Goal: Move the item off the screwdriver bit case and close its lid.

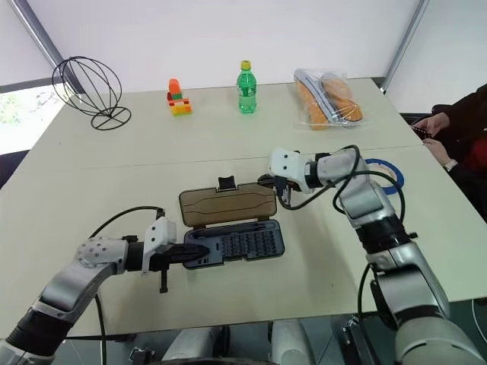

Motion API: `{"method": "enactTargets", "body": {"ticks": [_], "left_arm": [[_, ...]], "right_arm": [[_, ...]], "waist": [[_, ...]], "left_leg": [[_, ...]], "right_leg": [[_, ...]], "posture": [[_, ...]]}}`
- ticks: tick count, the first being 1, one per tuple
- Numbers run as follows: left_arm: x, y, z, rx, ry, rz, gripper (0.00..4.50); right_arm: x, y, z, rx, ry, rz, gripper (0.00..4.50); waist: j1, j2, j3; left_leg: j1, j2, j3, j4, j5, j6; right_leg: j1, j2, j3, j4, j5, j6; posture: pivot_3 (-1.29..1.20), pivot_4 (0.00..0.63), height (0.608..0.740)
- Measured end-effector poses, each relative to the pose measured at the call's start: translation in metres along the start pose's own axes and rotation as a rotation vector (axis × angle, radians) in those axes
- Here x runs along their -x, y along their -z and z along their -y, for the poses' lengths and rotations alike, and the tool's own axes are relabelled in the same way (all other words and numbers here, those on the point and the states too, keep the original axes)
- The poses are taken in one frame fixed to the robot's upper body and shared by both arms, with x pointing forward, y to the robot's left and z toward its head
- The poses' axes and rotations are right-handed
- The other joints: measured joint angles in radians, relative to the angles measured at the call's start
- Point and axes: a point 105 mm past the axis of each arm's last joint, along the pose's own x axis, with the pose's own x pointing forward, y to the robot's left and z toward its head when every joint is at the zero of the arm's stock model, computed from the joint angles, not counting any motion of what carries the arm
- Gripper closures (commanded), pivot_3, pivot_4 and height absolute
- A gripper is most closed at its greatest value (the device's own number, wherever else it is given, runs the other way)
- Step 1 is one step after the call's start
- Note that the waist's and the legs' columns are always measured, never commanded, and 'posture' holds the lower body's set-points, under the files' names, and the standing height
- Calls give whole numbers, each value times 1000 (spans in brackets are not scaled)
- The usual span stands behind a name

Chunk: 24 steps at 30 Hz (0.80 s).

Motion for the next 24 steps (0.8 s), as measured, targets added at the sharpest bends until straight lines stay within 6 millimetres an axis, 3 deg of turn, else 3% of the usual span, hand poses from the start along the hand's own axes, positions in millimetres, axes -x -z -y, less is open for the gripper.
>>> {"method": "enactTargets", "body": {"ticks": [5,13,19,21,24], "left_arm": [[-1,-1,-1,53,-1,20,4500],[1,-7,-7,205,-43,92,4500],[27,-20,-14,368,-74,149,4500],[35,-31,-14,398,-66,193,4500],[49,-52,-29,409,-120,284,4500]], "right_arm": [[5,-4,-11,39,59,-9,4474],[3,-3,-12,80,87,-20,4474],[-2,2,-15,95,65,-22,4474],[-2,2,-15,104,62,-20,4474],[-2,2,-14,118,60,-19,4474]], "waist": [[-1,0,0],[-4,-1,1],[-3,-4,7],[-1,-5,9],[2,-8,12]], "left_leg": [[-1,0,0,0,0,0],[-10,1,0,1,0,0],[-13,1,0,1,0,0],[-13,1,0,1,0,0],[-13,0,0,1,0,0]], "right_leg": [[-1,0,0,0,-2,3],[-11,1,0,1,1,3],[-13,1,-1,0,2,1],[-13,0,-1,0,2,1],[-13,0,-1,0,2,1]], "posture": [[0,150,740],[0,150,740],[0,150,740],[0,150,740],[0,150,740]]}}
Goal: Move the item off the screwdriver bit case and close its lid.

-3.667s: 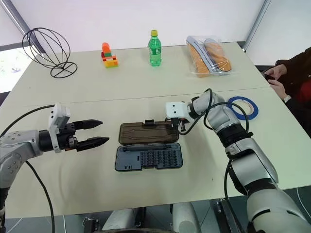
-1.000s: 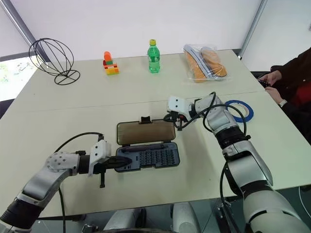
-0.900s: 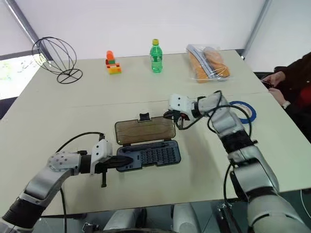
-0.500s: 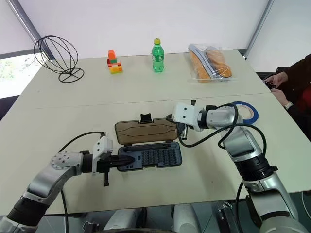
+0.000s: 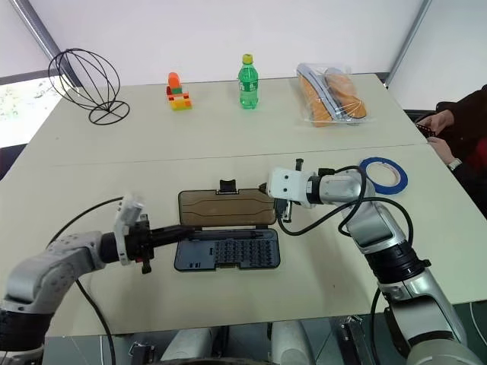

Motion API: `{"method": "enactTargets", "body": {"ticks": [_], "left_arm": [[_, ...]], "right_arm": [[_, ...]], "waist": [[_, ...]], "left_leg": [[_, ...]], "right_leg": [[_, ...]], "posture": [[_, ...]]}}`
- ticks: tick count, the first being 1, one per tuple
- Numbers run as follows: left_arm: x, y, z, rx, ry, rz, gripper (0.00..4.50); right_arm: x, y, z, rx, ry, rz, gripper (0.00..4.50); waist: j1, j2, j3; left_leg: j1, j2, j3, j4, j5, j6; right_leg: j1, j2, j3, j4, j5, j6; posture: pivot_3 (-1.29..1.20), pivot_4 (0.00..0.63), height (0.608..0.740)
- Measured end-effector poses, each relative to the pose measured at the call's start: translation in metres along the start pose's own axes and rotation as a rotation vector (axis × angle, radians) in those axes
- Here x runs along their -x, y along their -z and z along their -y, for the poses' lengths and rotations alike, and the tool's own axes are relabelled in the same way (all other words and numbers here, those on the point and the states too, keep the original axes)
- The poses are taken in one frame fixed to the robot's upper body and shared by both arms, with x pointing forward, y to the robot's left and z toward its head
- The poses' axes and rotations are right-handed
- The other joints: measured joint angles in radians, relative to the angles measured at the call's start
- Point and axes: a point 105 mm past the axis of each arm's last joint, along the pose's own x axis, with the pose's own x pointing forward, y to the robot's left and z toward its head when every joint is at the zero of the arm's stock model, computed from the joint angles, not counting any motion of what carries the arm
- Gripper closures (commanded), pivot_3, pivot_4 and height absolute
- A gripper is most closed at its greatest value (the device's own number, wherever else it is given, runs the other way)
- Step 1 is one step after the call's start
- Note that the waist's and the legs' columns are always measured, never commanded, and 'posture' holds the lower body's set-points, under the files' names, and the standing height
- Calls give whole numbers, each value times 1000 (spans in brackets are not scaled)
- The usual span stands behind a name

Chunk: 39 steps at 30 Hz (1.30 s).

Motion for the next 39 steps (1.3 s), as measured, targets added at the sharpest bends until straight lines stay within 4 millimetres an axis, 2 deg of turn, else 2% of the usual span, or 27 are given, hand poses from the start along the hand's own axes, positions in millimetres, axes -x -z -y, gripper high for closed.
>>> {"method": "enactTargets", "body": {"ticks": [2,4,6,9,13,17,21,24,28,30,31,32,34,36,38,39], "left_arm": [[2,-22,-12,-22,-57,81,4500],[6,-48,-40,-57,-190,193,4500],[14,-57,-69,-101,-340,225,4500],[14,-41,-93,-120,-433,185,4500],[-3,-12,-105,-116,-420,105,4500],[-33,8,-99,-107,-268,28,4500],[-45,15,-86,-71,-131,-4,4500],[-46,14,-82,-51,-84,-2,4500],[-47,14,-81,-42,-79,-1,4500],[-47,13,-81,-38,-78,0,4500],[-47,13,-81,-34,-76,3,4500],[-47,12,-80,-31,-70,8,4500],[-47,9,-76,-16,-43,14,4500],[-46,0,-68,-24,-4,13,4500],[-43,-10,-61,-50,23,11,4500],[-41,-18,-52,-68,62,3,4500]], "right_arm": [[0,2,0,-1,-1,-8,4474],[0,3,1,1,-1,-11,4474],[0,2,1,2,-3,-11,4474],[0,3,1,-3,0,-16,4474],[0,4,2,-16,9,-25,4474],[0,5,3,-22,11,-35,4474],[0,5,3,-26,12,-46,4474],[2,3,3,-29,12,-52,3597],[6,-4,3,-26,2,-53,1503],[10,-9,3,-89,-7,-41,568],[16,-17,8,-219,-14,8,568],[29,-31,23,-353,-1,91,568],[74,-78,63,-570,20,356,568],[123,-116,82,-586,51,571,568],[137,-122,81,-624,48,633,568],[135,-113,75,-689,40,618,568]], "waist": [[2,0,0],[4,0,0],[1,0,1],[-2,0,1],[4,-1,1],[4,-1,1],[-3,-1,2],[-1,-1,2],[2,-1,2],[3,-1,2],[3,-1,2],[1,1,6],[4,3,11],[10,-2,9],[15,-6,7],[16,-5,7]], "left_leg": [[0,0,0,0,0,0],[0,-1,-1,0,1,-1],[0,-1,0,0,1,-2],[0,-1,1,-1,1,-2],[-2,-2,0,-1,1,-2],[-3,-2,0,0,1,-2],[-4,-2,0,0,1,-2],[-7,-2,-1,0,1,-2],[-14,-2,-1,3,1,-2],[-16,-3,-2,4,1,-3],[-17,-3,-2,4,1,-3],[-17,-3,-2,5,1,-3],[-18,-2,-4,5,1,-3],[-18,-1,-10,1,1,-3],[-17,-1,-11,0,1,-3],[-18,-1,-9,0,1,-3]], "right_leg": [[1,0,0,0,0,0],[1,1,-1,0,0,0],[1,1,-1,-1,0,0],[0,1,0,-1,0,0],[-1,0,-1,-1,1,0],[-1,0,-1,-1,1,0],[-4,0,-1,-1,1,0],[-6,0,-1,0,1,0],[-12,0,-2,1,1,0],[-14,-1,-2,1,1,0],[-14,-1,-2,1,1,0],[-14,-3,-1,1,3,0],[-14,-3,-2,1,4,-1],[-13,-2,-6,-2,3,-3],[-12,-2,-7,-3,2,-4],[-13,-3,-7,-3,3,-4]], "posture": [[0,150,740],[0,150,740],[0,150,740],[0,150,740],[0,150,740],[0,150,740],[0,150,740],[0,150,740],[0,150,740],[0,150,740],[0,150,740],[0,150,740],[0,150,740],[0,150,740],[0,150,740],[0,150,740]]}}
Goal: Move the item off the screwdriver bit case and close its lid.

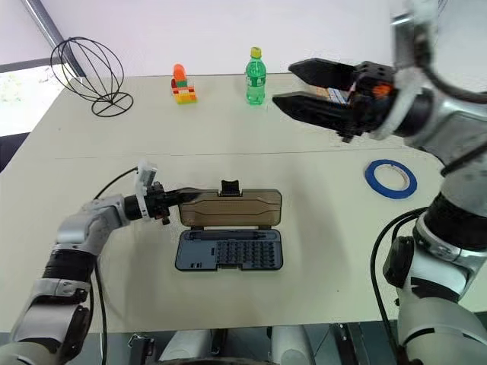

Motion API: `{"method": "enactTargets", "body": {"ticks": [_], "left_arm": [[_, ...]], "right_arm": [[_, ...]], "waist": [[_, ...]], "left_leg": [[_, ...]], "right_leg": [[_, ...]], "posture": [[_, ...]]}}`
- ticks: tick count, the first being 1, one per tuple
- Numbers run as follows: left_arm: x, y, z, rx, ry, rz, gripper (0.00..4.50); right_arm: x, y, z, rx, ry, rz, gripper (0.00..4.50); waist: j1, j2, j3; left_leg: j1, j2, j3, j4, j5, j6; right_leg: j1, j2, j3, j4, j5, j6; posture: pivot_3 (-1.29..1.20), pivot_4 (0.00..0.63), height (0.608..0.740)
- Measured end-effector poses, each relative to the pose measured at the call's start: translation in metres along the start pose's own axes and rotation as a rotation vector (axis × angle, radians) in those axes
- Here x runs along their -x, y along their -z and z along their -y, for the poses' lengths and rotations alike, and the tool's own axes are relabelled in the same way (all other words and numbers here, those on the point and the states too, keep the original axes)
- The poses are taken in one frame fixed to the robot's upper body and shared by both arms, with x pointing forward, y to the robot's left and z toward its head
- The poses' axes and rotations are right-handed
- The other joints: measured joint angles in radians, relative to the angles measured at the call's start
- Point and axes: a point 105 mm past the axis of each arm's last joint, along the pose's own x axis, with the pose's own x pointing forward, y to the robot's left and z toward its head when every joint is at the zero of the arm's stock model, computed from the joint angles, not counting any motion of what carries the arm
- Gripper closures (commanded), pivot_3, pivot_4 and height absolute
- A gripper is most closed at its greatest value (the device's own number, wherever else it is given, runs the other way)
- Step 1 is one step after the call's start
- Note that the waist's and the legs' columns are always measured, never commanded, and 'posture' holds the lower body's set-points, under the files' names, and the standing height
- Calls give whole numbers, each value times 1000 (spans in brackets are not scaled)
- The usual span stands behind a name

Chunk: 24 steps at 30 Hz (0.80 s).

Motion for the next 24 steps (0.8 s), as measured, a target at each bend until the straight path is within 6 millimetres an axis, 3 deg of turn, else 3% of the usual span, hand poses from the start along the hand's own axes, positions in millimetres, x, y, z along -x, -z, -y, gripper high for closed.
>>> {"method": "enactTargets", "body": {"ticks": [1,3,5,7,10,14,16,19,24], "left_arm": [[0,-6,8,-18,33,-7,4500],[2,-6,48,-67,201,-109,4500],[12,15,88,-78,366,-266,4500],[18,27,101,-39,428,-320,4500],[16,8,88,-45,369,-266,4500],[12,-74,46,-169,161,-14,4500],[8,-98,32,-208,96,85,4500],[0,-90,11,-233,19,75,4500],[-23,-40,-5,-277,37,-94,4500]], "right_arm": [[0,11,2,-48,12,-22,568],[-1,40,4,-125,38,-114,568],[-4,60,-1,-121,37,-211,568],[-4,70,-2,-98,47,-270,568],[-8,84,-10,-59,22,-340,568],[-13,117,-33,-29,-63,-473,568],[-16,136,-47,-25,-113,-531,568],[-22,159,-67,-29,-186,-584,1417],[-22,187,-84,14,-230,-670,3938]], "waist": [[1,1,1],[-5,4,2],[-18,8,4],[-17,10,6],[-8,9,7],[2,7,8],[1,7,7],[-6,7,7],[-7,6,8]], "left_leg": [[0,-1,2,0,0,0],[-1,-2,5,0,-1,1],[0,-2,8,0,-1,3],[0,-2,9,0,-1,3],[0,0,5,4,-1,2],[0,0,4,10,-1,2],[0,-1,4,11,-1,2],[0,-2,5,12,0,1],[-2,-3,5,13,-1,2]], "right_leg": [[0,-1,1,0,0,0],[-2,-2,4,1,0,1],[-3,-2,6,0,0,1],[-3,-1,6,1,-1,1],[0,1,1,2,-1,2],[3,3,-2,3,-1,3],[4,3,-1,3,-1,4],[2,2,1,4,0,5],[2,1,1,4,0,5]], "posture": [[0,150,740],[0,150,740],[0,150,740],[0,150,740],[0,150,740],[0,150,740],[0,150,740],[0,150,740],[0,150,740]]}}
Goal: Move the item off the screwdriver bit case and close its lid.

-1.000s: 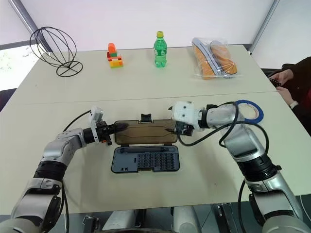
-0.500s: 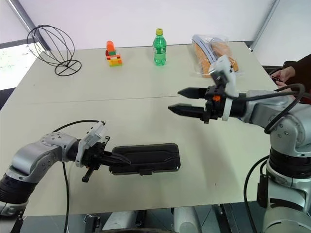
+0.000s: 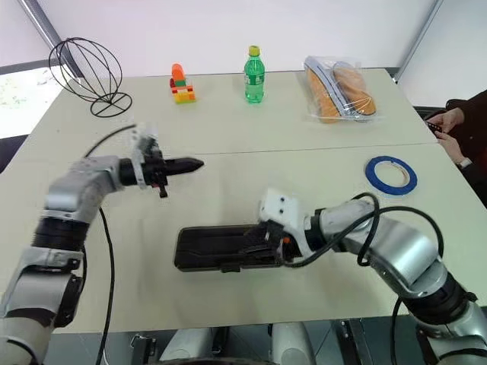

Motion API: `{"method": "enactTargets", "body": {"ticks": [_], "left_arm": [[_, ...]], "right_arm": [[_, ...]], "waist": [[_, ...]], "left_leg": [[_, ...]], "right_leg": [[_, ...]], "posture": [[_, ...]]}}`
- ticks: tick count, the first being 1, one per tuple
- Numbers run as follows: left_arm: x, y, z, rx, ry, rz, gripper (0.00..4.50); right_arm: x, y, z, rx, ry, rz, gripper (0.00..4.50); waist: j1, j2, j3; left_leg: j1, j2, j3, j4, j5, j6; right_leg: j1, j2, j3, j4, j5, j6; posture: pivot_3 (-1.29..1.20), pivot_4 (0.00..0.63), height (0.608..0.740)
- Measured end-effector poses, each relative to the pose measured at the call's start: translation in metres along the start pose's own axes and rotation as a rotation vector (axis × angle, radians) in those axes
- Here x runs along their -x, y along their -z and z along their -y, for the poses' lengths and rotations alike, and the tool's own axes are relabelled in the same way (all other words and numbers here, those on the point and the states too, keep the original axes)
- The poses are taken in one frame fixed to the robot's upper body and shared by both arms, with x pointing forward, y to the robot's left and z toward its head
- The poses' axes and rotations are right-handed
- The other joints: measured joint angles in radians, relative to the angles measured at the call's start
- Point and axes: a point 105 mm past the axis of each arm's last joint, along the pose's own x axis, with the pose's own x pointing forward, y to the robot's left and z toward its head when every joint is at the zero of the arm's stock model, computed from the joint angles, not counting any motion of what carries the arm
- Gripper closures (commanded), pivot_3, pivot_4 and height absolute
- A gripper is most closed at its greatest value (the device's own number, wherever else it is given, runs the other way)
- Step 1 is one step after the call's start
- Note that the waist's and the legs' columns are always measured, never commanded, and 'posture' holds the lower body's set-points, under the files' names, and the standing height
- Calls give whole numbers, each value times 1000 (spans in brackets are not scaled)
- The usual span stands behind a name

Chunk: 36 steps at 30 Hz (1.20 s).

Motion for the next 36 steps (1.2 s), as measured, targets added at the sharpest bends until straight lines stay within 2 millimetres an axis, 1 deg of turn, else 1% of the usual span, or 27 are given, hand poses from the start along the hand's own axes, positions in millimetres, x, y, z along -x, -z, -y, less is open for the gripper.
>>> {"method": "enactTargets", "body": {"ticks": [1,3,5,6,8,10,15,17,19,23,26,28,36], "left_arm": [[-7,8,3,-11,29,-23,4500],[-19,22,8,-18,76,-52,4500],[-34,36,14,-4,123,-72,4500],[-38,42,17,3,144,-88,4500],[-44,50,21,-10,183,-125,4500],[-49,53,24,-46,225,-165,4500],[-62,48,23,-90,278,-176,4500],[-67,47,24,-88,311,-192,4500],[-69,47,28,-95,359,-219,4500],[-67,60,37,-58,440,-289,4500],[-67,64,44,-50,505,-324,4500],[-66,64,44,-45,507,-334,4500],[-63,65,49,-69,521,-356,4500]], "right_arm": [[-3,6,-3,6,-2,-23,4453],[-6,13,-11,13,-5,-48,4453],[-9,18,-25,33,-28,-68,4453],[-11,19,-32,42,-41,-72,4453],[-14,20,-37,63,-37,-82,4453],[-18,21,-34,80,1,-99,4453],[-28,21,-28,117,67,-126,4453],[-35,15,-25,154,100,-124,4453],[-40,13,-22,181,125,-130,4453],[-46,19,-19,151,137,-143,4453],[-57,24,-13,131,154,-143,4453],[-61,29,-13,138,154,-163,4453],[-65,29,-14,194,162,-190,4453]], "waist": [[2,0,0],[11,0,0],[17,0,0],[16,0,0],[14,-1,0],[16,-1,0],[17,-1,0],[14,-1,0],[14,-1,0],[14,-1,0],[14,-1,0],[13,-1,-1],[-5,-1,-1]], "left_leg": [[0,0,0,0,0,0],[-1,0,0,1,0,0],[-2,0,0,2,0,1],[-3,0,-1,2,0,1],[-3,0,0,3,0,1],[-3,0,-1,3,0,1],[-4,0,-1,4,0,1],[-4,0,-1,4,0,1],[-4,0,-1,4,0,1],[-4,-1,-1,4,0,1],[-3,-1,-1,5,0,1],[-3,-1,-1,5,0,1],[-2,0,-1,5,0,1]], "right_leg": [[0,0,0,0,0,0],[0,0,0,0,0,0],[-1,0,0,0,0,0],[-2,0,-1,0,0,1],[-2,0,0,0,1,1],[-1,0,-1,0,1,1],[-2,0,-1,0,1,1],[-2,1,-1,0,1,1],[-2,1,-1,0,1,1],[-2,1,-1,1,1,1],[-1,1,-1,2,1,1],[-1,1,-1,2,1,1],[-1,1,-1,2,1,1]], "posture": [[0,150,740],[0,150,740],[0,150,740],[0,150,740],[0,150,740],[0,150,740],[0,150,740],[0,150,740],[0,150,740],[0,150,740],[0,150,740],[0,150,740],[0,150,740]]}}
